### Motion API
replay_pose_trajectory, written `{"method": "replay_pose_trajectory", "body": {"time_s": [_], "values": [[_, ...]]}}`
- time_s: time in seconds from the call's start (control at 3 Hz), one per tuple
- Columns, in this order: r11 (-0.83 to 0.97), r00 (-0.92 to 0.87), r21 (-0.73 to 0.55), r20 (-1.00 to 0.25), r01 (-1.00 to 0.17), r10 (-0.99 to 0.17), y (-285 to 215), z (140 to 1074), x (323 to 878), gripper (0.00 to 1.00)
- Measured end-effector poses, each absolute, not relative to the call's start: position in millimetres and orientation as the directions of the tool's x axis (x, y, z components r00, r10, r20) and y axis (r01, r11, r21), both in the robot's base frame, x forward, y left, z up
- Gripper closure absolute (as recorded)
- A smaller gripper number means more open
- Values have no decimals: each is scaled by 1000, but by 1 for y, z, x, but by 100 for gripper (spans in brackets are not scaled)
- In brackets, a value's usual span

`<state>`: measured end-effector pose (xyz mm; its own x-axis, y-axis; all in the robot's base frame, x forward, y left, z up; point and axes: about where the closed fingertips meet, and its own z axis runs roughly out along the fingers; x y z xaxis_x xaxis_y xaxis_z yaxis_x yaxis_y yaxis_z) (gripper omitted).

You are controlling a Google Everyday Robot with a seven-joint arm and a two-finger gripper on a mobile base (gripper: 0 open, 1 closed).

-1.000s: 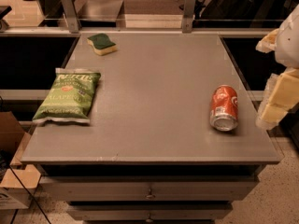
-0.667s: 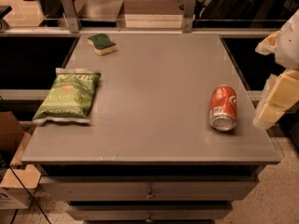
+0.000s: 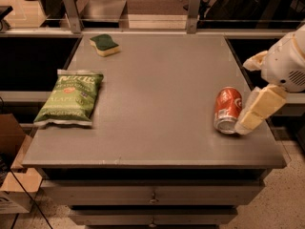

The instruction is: Pick coke can

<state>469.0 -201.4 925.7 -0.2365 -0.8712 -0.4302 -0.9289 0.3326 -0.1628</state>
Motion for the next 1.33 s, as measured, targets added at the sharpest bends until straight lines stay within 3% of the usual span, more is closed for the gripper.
{"method": "replay_pose_trajectory", "body": {"time_s": [0.33, 1.0, 1.33], "values": [[357, -249, -140, -489, -924, -836, -196, 905, 492, 0], [376, -294, -85, -475, -923, -829, -196, 863, 518, 0], [385, -320, -62, -446, -921, -836, -201, 847, 520, 16]]}}
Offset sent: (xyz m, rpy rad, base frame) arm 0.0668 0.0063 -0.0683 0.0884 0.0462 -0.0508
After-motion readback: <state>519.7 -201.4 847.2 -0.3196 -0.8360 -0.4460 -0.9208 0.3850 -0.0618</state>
